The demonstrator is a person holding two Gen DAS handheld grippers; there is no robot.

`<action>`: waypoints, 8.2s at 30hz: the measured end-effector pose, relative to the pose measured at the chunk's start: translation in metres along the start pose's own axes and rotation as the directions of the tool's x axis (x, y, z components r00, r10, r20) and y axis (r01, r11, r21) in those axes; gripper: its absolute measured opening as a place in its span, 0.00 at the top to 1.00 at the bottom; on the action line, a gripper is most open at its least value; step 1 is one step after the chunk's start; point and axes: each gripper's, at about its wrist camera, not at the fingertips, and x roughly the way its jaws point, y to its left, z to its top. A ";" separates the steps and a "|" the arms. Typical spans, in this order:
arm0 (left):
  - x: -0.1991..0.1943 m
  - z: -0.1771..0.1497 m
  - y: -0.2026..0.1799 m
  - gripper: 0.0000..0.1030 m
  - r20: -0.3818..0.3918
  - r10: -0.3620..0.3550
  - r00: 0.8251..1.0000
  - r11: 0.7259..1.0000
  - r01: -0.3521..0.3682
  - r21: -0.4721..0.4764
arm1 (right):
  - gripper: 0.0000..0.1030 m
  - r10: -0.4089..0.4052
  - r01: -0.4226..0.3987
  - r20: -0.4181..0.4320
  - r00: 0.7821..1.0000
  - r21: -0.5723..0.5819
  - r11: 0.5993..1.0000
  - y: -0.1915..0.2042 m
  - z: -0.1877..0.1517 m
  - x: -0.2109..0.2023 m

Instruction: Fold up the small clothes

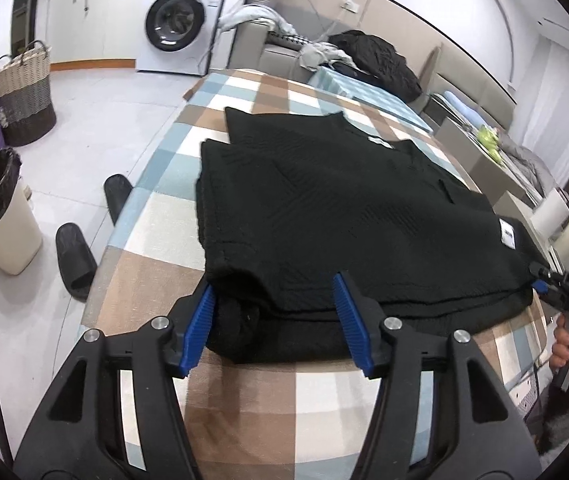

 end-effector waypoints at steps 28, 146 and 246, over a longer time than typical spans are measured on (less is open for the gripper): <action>0.041 0.034 0.005 0.91 0.000 0.040 0.999 0.993 -0.040 -0.109 | 0.52 0.025 -0.028 0.039 0.999 0.080 0.996 -0.011 0.005 -0.005; 0.006 -0.007 -0.040 0.03 0.063 0.112 0.992 0.990 -0.117 0.083 | 0.09 -0.206 0.208 0.028 0.978 -0.129 0.970 0.021 -0.031 -0.007; -0.022 -0.046 -0.015 0.03 0.069 0.116 0.991 0.993 -0.117 0.009 | 0.57 -0.301 0.319 0.215 0.929 -0.051 0.946 0.023 -0.047 -0.042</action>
